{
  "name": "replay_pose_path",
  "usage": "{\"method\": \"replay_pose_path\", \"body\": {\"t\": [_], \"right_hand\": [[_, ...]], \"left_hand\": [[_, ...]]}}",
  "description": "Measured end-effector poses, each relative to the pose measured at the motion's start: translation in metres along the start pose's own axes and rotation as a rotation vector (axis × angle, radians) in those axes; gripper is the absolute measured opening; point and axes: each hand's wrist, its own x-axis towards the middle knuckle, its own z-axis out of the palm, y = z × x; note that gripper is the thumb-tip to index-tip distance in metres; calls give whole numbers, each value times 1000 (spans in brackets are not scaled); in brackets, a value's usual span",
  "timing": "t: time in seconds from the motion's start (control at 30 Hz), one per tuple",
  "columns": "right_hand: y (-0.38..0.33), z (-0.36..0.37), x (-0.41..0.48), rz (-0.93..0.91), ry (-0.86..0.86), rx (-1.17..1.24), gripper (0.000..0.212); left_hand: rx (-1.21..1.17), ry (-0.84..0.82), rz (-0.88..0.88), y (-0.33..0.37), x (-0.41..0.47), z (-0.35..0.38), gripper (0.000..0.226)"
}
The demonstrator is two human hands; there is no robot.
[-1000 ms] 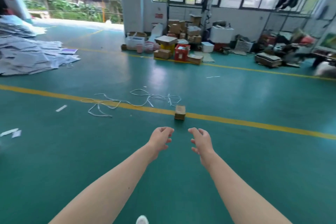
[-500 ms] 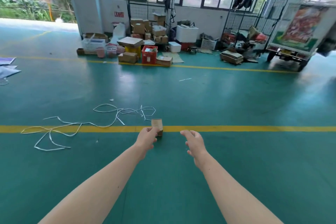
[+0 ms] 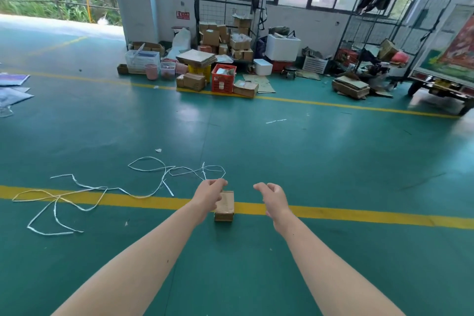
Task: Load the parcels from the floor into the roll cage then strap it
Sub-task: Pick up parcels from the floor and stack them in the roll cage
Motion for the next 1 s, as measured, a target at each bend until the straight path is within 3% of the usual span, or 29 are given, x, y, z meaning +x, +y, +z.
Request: {"method": "replay_pose_path", "body": {"t": [0.17,0.43,0.63,1.0], "right_hand": [[-40,-7,101,-8,-22,-48,67],[-62,34,228,102,-79,-90,67],[-75,71,370,158,-64,-138,68],[-35,144,611,395,14,-126,70]], "left_hand": [[24,34,-20,38,87,6,41],[49,46,-119,54,213,8,39],[94,36,-212,65,368,4,42],[280,-49,-458,46,624,2,52]]}}
